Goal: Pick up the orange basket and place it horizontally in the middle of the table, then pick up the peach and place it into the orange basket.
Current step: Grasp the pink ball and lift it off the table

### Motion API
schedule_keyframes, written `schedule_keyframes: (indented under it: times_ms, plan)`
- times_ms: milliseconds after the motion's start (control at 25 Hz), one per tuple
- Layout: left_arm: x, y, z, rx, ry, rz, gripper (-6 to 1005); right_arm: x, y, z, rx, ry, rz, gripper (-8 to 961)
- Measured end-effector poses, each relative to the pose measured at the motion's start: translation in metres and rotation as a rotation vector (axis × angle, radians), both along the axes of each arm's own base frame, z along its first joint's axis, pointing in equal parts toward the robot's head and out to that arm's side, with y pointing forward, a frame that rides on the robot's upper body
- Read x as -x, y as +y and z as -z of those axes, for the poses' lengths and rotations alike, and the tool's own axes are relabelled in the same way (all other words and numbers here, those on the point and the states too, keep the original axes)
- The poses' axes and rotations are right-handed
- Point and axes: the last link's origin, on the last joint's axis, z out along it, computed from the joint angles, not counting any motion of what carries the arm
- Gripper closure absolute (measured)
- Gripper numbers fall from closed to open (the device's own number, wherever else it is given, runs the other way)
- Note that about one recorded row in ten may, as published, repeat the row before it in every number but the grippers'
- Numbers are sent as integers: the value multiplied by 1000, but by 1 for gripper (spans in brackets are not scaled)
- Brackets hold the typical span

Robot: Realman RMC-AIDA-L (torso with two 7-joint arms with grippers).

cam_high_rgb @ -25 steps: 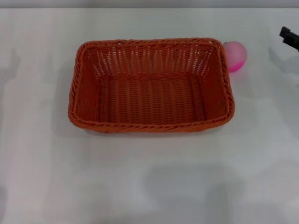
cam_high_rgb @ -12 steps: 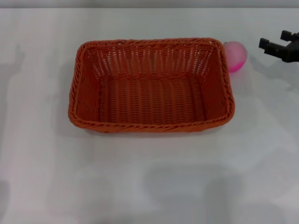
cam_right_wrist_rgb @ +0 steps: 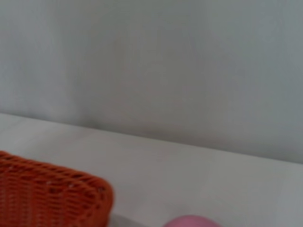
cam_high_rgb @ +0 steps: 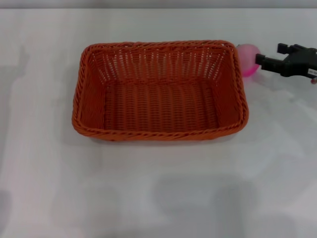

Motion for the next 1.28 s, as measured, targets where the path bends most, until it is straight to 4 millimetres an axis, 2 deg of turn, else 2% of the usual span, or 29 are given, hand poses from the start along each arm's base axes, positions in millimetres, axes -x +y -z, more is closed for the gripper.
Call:
schedule_keyframes:
  times_ms: [360, 1280]
  plan:
    - [2, -1, 0, 0, 0, -6, 149, 13, 5, 13, 87, -3, -21, 91]
    - [6, -2, 1, 2, 1, -18, 149, 21, 17, 31, 125, -70, -20, 92]
